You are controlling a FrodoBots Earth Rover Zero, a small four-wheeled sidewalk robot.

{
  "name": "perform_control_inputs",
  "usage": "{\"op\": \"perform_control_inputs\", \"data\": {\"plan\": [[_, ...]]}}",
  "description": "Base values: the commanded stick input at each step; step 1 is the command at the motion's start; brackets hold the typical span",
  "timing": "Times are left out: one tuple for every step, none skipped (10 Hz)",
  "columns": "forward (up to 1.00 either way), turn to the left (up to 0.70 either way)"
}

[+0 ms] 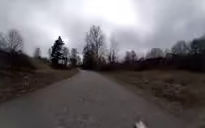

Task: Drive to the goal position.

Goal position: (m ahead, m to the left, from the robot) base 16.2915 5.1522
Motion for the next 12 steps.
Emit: {"op": "perform_control_inputs", "data": {"plan": [[0.70, 0.00], [0.70, 0.00], [0.70, 0.00], [0.70, 0.00], [0.70, 0.00], [0.70, 0.00], [0.70, 0.00], [0.70, 0.00], [0.70, 0.00], [0.70, 0.00], [0.70, 0.00], [0.70, 0.00]]}}
